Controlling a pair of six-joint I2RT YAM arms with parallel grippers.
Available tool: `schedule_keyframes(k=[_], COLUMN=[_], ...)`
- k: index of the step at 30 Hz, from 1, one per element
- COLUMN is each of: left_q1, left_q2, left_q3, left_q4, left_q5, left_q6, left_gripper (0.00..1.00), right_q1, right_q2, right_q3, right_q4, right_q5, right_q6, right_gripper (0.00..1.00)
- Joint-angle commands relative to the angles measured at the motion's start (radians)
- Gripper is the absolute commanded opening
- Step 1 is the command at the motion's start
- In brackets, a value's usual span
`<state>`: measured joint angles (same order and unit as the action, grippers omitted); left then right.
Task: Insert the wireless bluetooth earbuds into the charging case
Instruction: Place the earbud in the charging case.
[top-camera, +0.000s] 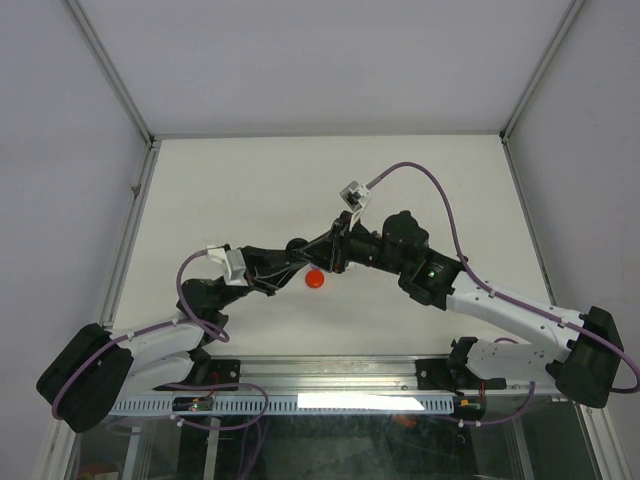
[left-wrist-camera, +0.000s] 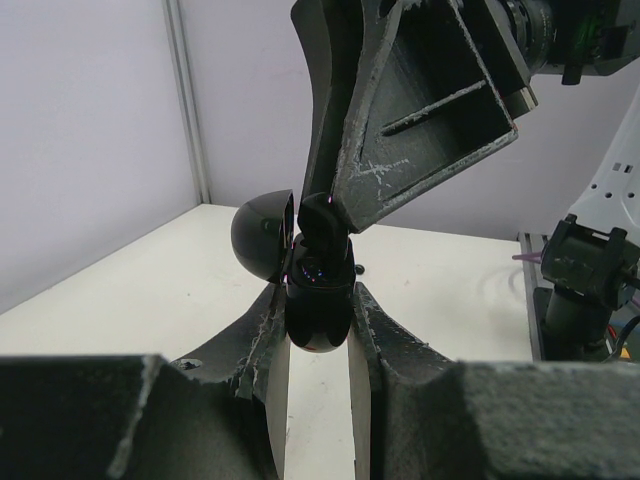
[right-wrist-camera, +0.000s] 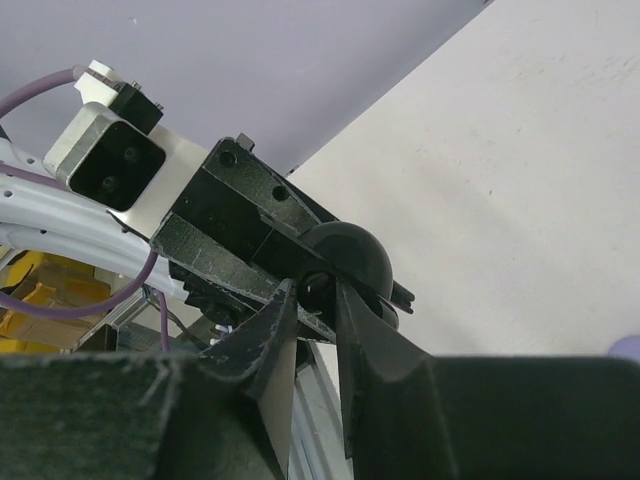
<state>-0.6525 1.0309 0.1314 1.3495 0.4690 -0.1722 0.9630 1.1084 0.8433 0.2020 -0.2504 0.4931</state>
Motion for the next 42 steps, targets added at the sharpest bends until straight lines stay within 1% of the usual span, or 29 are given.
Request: schedule_keyframes(k=[1,5,10,17,21,29,35,42], left_q1=[0.007,0.007,0.007,0.007,0.007,0.007,0.007,0.007], left_q2=[0.000,0.000,0.009,0.014,0.015,0.041,0.047,0.074], left_q3=[0.010,0.007,0.030,0.035,0.040,0.056,0.058,0.080], left_q4=[0.060,0.026,-0.052,-0.048,-0.061,-0.055,-0.010,0.018], left_q5=[-0.006,-0.017,0.025,0.034,0.047,0.179,0.223,0.315], left_q6=[0.010,0.018,0.029,0.011,0.007,-0.028,-0.060,-0.113], left_gripper=[0.05,0.05,0.05,0.05,0.05,0.05,0.04,0.04], right_q1=[0.003,0.004,0.005,0.005,0.008,0.010,0.011,0.011], right_q2=[0.011,0.004,0.034,0.061,0.076,0.105,0.112,0.107], right_q3=[0.054,0.092,0.184,0.240,0.263,0.312,0.321,0.326], right_q4=[-0.077,-0.151,-0.279,-0.361,-0.384,-0.449,-0.480,-0.501], right_q5=[0.045,0.069,0.051,0.027,-0.018,-0.071,-0.131,-0.200], right_q6=[-0.036,-0.070,-0.112,-0.128,-0.144,-0.216,-0.269,-0.359], right_gripper=[0.23,0.29,0.32,0.32,0.32,0.31,0.30,0.27])
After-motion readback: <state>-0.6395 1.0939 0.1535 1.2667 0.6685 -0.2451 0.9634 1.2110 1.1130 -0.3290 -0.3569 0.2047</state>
